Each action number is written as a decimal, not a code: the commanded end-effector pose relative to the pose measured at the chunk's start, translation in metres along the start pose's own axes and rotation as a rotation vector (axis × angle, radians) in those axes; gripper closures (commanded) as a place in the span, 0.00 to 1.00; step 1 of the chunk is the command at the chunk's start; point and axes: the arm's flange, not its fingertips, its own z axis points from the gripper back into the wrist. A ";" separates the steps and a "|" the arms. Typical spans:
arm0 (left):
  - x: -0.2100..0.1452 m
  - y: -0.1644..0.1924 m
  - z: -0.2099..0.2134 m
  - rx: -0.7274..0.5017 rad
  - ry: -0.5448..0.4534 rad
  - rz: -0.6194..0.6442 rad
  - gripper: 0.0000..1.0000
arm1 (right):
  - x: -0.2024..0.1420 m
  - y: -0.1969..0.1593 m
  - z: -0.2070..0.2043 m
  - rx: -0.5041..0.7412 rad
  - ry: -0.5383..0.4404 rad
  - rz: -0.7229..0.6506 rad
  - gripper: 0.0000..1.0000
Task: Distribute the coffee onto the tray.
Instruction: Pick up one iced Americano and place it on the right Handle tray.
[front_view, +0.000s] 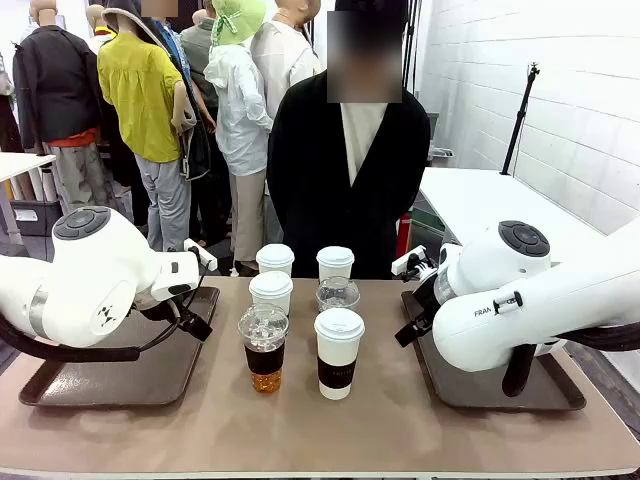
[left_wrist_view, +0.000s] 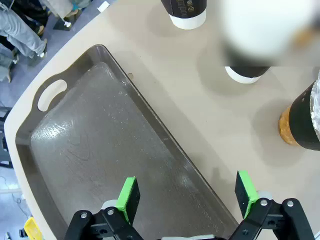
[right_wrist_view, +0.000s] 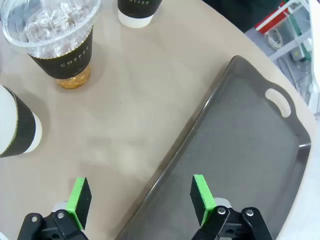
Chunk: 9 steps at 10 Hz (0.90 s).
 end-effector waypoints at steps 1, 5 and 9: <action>0.000 0.000 0.000 0.000 0.000 0.000 0.00 | 0.000 0.000 0.000 0.000 0.000 0.000 0.00; 0.000 0.000 0.000 0.000 0.000 0.000 0.00 | 0.000 0.000 0.000 0.000 0.000 0.000 0.00; 0.000 0.000 0.000 0.000 0.000 0.000 0.00 | 0.000 0.000 0.000 0.000 0.000 0.000 0.00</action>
